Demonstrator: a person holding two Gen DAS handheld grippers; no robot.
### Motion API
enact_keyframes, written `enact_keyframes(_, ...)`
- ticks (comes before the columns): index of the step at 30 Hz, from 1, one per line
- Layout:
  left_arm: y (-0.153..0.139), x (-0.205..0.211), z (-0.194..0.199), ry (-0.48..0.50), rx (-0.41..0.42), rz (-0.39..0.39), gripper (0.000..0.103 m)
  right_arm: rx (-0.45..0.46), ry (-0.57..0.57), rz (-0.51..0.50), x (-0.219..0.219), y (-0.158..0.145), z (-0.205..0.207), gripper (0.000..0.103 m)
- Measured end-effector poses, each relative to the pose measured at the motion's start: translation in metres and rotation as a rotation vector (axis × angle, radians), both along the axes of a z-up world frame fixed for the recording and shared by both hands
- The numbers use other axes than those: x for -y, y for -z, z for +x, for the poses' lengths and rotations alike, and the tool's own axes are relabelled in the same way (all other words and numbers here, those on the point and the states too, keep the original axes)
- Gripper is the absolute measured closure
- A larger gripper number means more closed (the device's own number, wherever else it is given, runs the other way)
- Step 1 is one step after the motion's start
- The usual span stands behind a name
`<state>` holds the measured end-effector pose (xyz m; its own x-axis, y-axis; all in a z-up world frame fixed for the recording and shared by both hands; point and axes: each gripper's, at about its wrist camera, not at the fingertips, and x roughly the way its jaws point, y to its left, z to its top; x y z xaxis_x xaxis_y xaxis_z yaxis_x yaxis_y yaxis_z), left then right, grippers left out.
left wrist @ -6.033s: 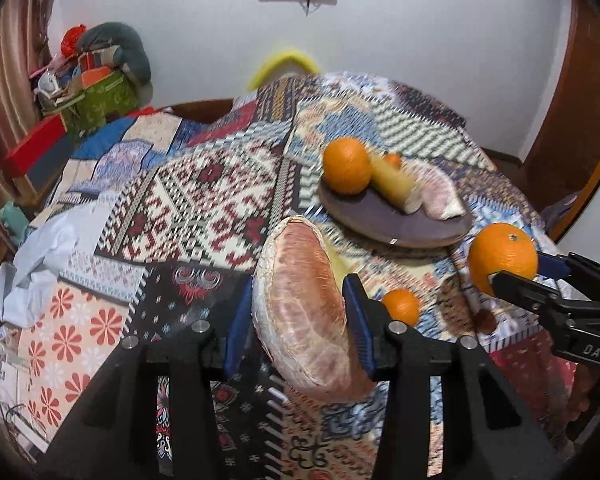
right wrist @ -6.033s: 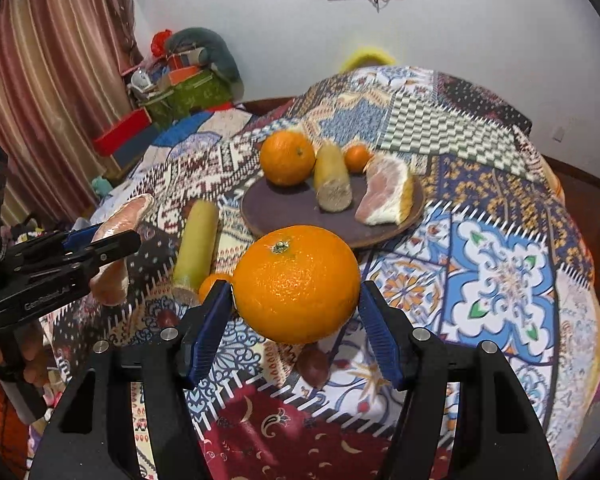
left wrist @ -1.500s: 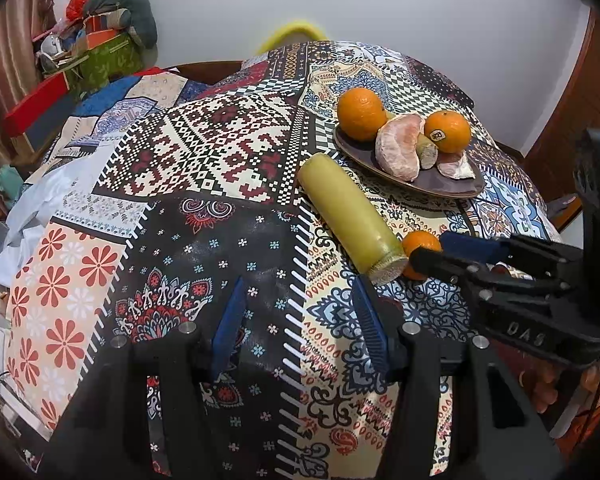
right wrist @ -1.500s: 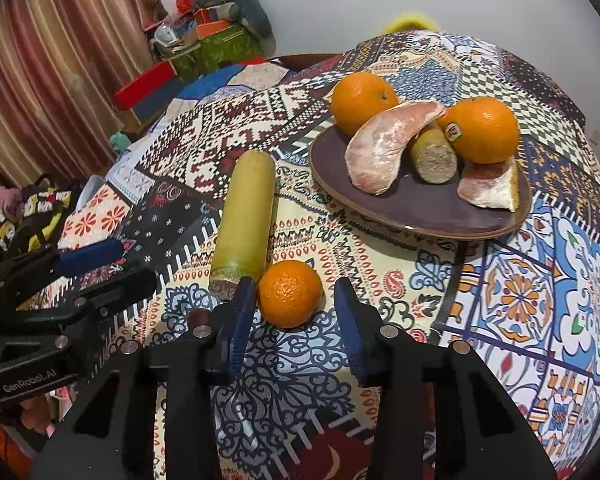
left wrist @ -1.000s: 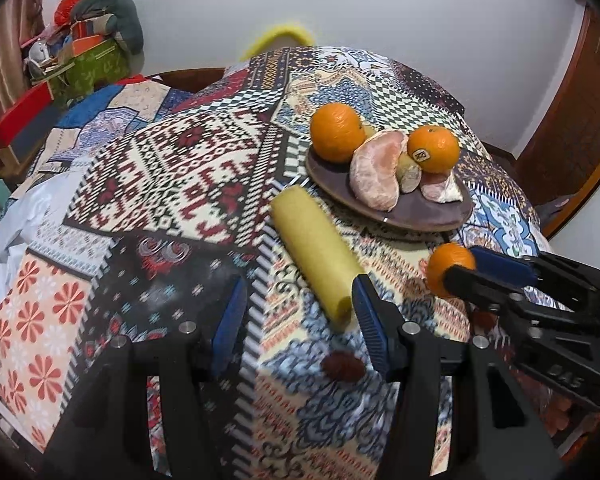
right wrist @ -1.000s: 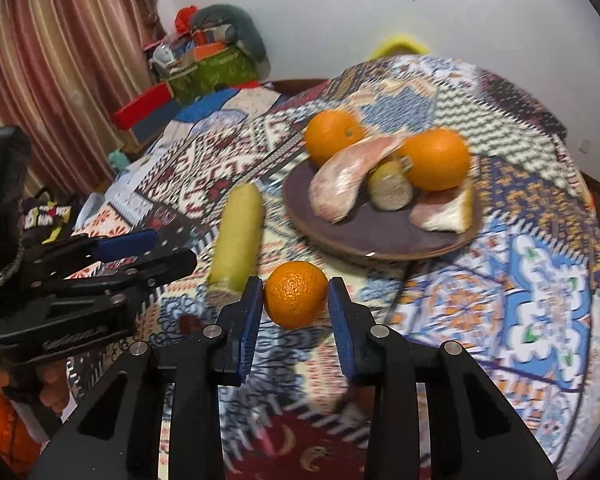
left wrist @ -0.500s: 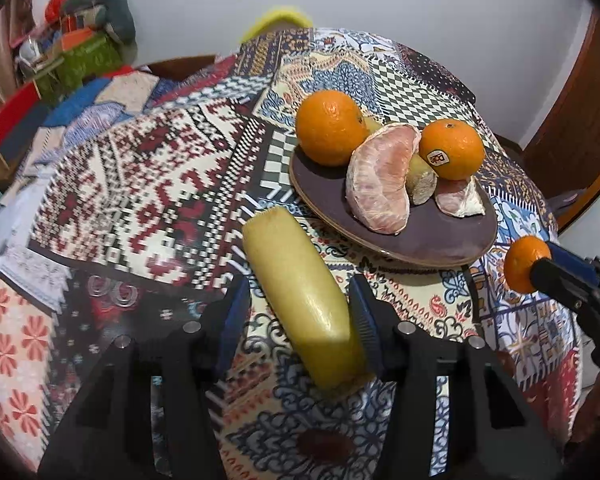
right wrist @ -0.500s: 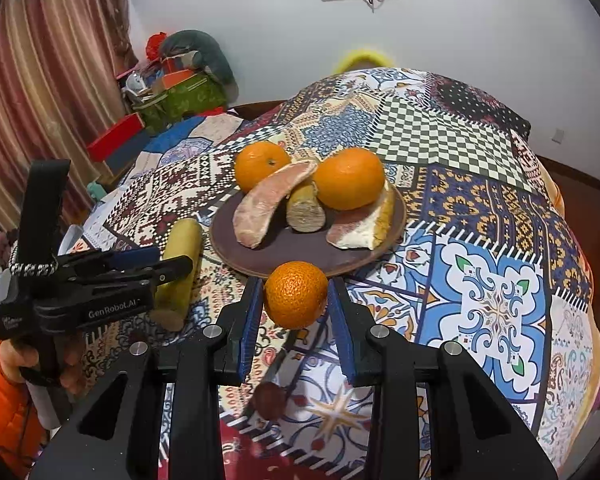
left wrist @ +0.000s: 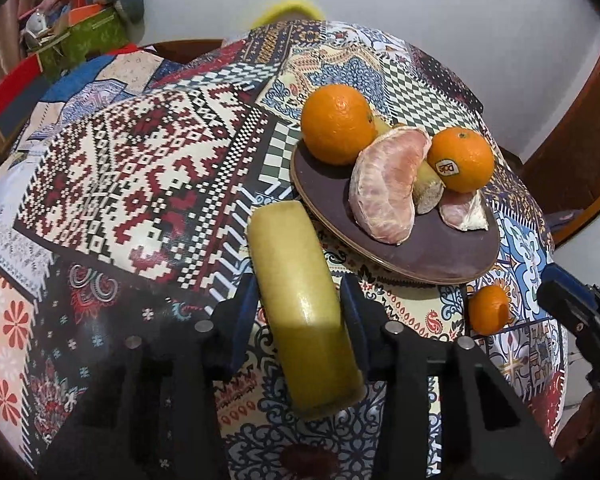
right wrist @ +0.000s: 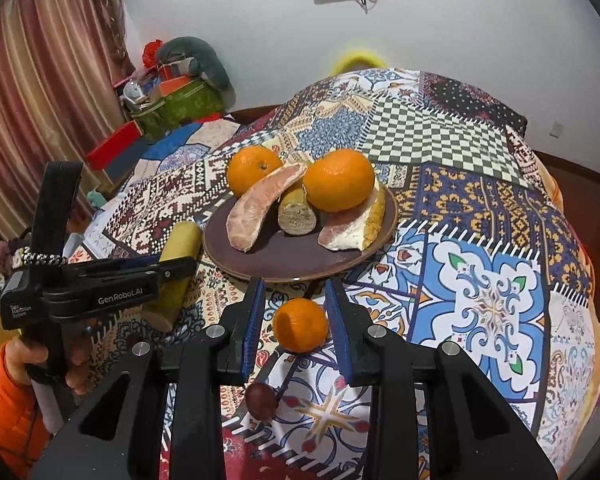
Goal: Organize fruits
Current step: 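Lift and carry the gourd and tangerine over the dark plate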
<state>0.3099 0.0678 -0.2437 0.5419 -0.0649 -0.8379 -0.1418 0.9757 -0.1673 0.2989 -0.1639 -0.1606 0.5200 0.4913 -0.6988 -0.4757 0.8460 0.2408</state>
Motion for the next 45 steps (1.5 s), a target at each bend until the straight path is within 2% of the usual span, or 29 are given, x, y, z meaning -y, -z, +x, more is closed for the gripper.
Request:
enact_keyframes(7,-0.029,0.005,-0.025,0.023,0.075,0.036,0.065,0.008,0.01,-0.027,0.004,-0.001,-0.003,0.074)
enact_keyframes(8,-0.034,0.006,-0.028,0.026,0.088,0.039,0.065,0.002,0.014,-0.026,0.006,-0.001,-0.003,0.072)
enact_keyframes(11,-0.045,0.007,-0.036,0.028,0.121,0.045,0.066,-0.041,0.013,-0.013,0.01,0.006,-0.001,0.056)
enact_keyframes(13,-0.05,0.009,-0.039,0.029,0.135,0.037,0.066,-0.054,0.016,-0.018,0.009,0.012,-0.001,0.052)
enact_keyframes(26,-0.066,0.015,-0.045,0.049,0.177,0.025,0.066,-0.118,-0.032,-0.058,-0.016,0.038,0.01,0.053)
enact_keyframes(29,-0.069,0.016,-0.043,0.058,0.184,0.021,0.066,-0.125,-0.038,-0.072,-0.019,0.041,0.013,0.065)
enact_keyframes(31,-0.071,0.017,-0.043,0.065,0.19,0.022,0.066,-0.124,-0.036,-0.074,-0.02,0.042,0.014,0.067)
enact_keyframes(37,-0.08,0.023,-0.039,0.086,0.212,0.033,0.066,-0.087,-0.035,-0.074,-0.017,0.034,0.01,0.068)
enact_keyframes(45,-0.092,0.023,-0.026,0.074,0.242,0.008,0.066,-0.027,-0.002,-0.026,-0.002,0.009,0.015,0.068)
